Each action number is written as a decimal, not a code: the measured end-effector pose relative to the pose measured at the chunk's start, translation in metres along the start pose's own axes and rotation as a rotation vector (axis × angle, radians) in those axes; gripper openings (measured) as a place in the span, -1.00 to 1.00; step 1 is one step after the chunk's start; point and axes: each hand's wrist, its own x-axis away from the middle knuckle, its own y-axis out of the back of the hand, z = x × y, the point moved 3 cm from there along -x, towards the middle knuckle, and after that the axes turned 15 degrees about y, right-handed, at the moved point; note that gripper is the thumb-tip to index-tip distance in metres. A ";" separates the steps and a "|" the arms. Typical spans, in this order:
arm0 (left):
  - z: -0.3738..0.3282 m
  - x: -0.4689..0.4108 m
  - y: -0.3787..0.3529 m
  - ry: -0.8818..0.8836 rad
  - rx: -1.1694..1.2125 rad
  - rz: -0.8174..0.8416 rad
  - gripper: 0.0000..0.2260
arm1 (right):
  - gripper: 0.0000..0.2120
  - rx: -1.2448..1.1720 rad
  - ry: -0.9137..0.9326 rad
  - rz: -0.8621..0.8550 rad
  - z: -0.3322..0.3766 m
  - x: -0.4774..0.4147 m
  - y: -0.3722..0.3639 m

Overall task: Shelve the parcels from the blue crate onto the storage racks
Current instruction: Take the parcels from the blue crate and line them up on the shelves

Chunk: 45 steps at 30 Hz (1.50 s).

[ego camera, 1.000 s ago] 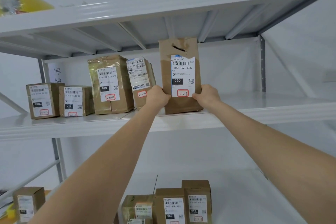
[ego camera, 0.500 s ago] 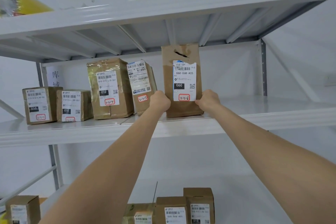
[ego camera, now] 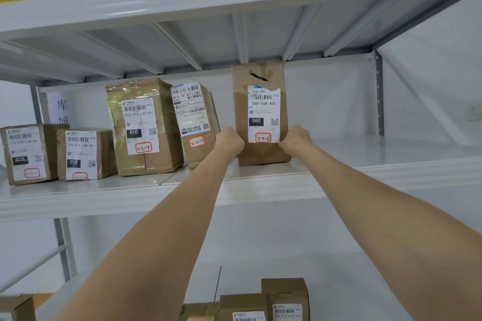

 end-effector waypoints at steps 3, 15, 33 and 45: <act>-0.001 -0.007 -0.003 -0.002 -0.009 -0.001 -0.73 | -0.83 0.010 -0.011 0.010 -0.003 -0.007 -0.004; -0.001 -0.029 -0.012 0.007 0.019 0.015 -0.72 | -0.73 0.003 -0.026 0.009 -0.007 -0.020 -0.011; -0.003 -0.018 -0.007 -0.007 0.040 0.061 -0.77 | -0.92 -0.015 -0.048 0.116 -0.003 -0.010 -0.009; 0.002 0.012 0.021 -0.038 0.047 -0.054 -0.76 | -0.39 -0.070 -0.047 0.091 0.002 0.019 0.017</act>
